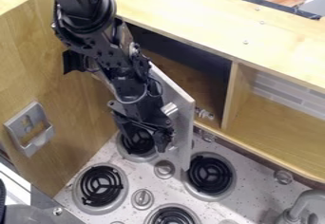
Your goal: Open microwave
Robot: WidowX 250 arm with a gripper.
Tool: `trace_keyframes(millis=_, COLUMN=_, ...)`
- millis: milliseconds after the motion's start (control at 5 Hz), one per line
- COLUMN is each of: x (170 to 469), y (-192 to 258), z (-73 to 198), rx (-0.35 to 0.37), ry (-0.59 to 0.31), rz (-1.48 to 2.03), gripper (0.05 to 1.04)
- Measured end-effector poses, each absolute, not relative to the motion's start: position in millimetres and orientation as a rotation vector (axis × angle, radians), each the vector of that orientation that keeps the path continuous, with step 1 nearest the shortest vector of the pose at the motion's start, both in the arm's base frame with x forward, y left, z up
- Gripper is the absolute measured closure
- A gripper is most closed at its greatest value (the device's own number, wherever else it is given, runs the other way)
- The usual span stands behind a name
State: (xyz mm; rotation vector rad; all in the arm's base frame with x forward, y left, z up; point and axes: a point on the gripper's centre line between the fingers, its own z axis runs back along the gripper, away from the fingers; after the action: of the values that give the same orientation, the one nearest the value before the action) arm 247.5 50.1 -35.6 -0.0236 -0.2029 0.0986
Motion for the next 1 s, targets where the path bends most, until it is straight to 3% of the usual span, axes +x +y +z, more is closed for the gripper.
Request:
trace_keyframes(millis=400, x=249.6, y=40.6, z=-34.3, rx=-0.053, ry=-0.207, rz=0.103, gripper=0.083)
trace_keyframes(millis=1000, x=240.0, y=12.5, z=2.5, rx=-0.116, ry=-0.302, rz=0.007, gripper=0.083)
